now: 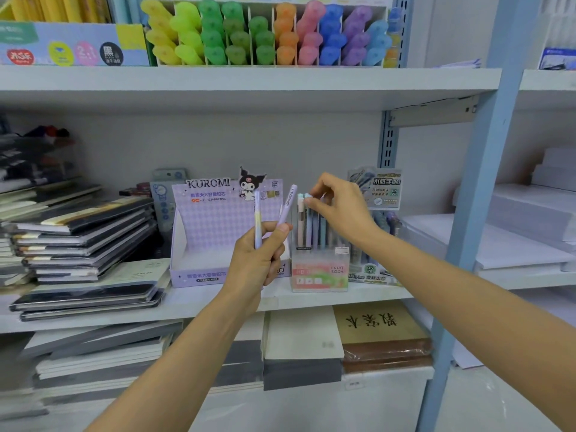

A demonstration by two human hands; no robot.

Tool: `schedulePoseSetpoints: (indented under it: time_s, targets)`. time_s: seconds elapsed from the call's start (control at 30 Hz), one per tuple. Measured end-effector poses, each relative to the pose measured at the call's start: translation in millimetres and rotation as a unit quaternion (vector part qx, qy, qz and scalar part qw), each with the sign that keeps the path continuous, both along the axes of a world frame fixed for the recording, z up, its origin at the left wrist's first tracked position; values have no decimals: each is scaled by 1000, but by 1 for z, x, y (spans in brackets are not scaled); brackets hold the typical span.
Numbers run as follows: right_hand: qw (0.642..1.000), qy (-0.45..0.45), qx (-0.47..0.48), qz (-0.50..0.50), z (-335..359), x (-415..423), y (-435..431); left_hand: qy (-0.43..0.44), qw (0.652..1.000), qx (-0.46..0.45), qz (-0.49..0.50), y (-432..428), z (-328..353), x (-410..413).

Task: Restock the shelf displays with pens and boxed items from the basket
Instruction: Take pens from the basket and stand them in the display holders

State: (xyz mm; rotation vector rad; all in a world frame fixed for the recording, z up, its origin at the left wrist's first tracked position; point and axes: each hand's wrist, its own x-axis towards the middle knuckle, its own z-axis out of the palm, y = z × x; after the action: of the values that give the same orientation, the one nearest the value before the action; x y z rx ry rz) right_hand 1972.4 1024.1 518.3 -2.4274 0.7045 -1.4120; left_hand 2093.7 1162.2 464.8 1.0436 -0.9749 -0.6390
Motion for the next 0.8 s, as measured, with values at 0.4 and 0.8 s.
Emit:
schedulePoseSetpoints:
  time_s: [0.4,0.8]
  targets:
    - [992,-16,111,66,20,-20,16,-22,1000,12,-1,5,3,-12]
    - [912,-130,278,272,21,-46,29,41,997,-4,58,17,13,-9]
